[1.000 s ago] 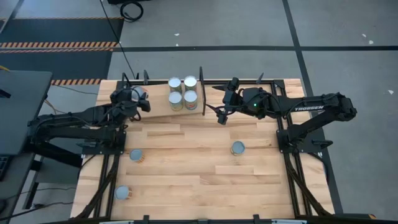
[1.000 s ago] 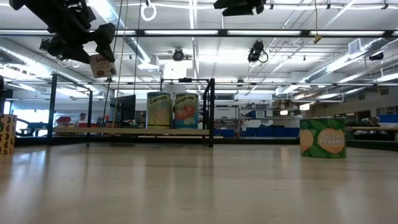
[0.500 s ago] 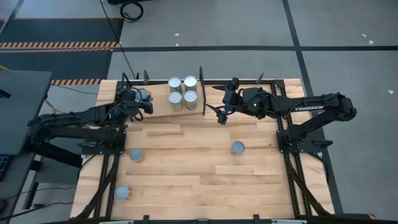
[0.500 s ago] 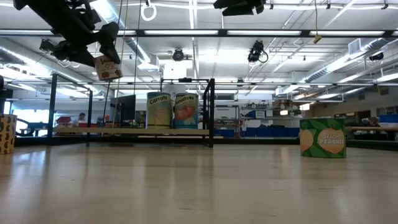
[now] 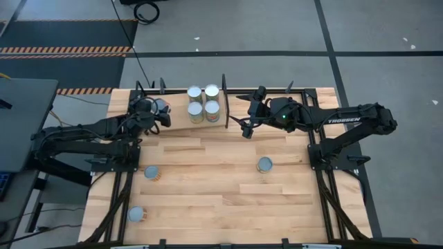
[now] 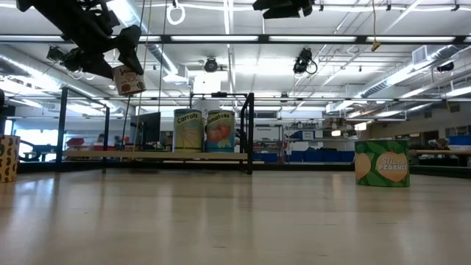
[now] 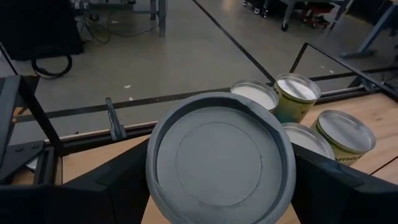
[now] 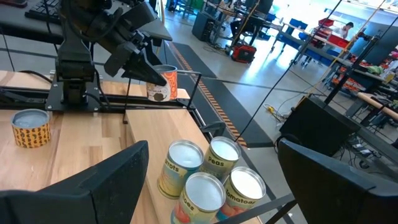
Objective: Pick and place cans onto a shelf
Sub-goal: Put the canned meatballs on the shelf
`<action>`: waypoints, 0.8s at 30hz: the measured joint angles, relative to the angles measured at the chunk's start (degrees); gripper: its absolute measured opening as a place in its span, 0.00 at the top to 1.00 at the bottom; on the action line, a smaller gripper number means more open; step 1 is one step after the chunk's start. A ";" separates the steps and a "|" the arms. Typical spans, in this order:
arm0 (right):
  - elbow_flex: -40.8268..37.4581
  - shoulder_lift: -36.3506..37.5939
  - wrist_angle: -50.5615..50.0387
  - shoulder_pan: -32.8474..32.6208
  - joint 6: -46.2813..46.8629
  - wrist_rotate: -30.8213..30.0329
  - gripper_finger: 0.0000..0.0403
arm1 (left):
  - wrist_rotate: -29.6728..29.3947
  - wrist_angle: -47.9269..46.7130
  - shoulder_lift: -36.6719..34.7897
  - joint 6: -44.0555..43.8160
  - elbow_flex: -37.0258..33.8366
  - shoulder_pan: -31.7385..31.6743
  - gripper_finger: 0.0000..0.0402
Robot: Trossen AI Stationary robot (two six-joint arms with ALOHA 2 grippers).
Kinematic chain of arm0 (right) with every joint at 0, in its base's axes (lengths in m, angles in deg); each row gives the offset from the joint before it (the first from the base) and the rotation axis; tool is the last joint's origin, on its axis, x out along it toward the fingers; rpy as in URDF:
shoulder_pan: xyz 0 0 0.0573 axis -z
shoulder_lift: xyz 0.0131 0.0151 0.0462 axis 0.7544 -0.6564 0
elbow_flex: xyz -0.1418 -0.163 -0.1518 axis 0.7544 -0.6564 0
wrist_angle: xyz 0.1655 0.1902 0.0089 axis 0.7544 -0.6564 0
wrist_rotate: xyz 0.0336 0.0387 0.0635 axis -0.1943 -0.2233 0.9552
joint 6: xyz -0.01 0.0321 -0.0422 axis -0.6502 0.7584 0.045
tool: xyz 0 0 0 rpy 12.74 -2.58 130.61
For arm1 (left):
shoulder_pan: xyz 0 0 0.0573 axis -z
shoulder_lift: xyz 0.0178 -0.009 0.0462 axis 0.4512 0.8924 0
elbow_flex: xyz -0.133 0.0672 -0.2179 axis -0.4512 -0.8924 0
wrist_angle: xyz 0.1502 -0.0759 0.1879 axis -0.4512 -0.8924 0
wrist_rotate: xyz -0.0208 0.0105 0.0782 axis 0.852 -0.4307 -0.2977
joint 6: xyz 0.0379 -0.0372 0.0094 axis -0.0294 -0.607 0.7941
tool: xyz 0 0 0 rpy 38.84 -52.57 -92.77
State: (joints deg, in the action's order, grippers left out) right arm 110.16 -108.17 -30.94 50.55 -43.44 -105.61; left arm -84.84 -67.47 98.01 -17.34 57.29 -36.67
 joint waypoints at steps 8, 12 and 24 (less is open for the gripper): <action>-0.01 -0.01 0.00 0.00 0.00 0.00 0.09 | -4.19 0.59 2.22 -4.36 0.04 -0.71 0.21; -0.01 0.00 0.00 0.01 0.00 0.00 0.09 | -4.58 1.22 6.76 -5.18 0.04 -2.49 0.21; -0.01 0.00 0.21 0.01 0.00 0.00 0.09 | -5.06 6.83 14.27 -4.32 0.02 -7.69 0.21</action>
State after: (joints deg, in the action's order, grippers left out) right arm 110.15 -108.17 -30.73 50.56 -43.44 -105.61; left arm -89.90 -60.64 112.28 -21.66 57.31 -44.36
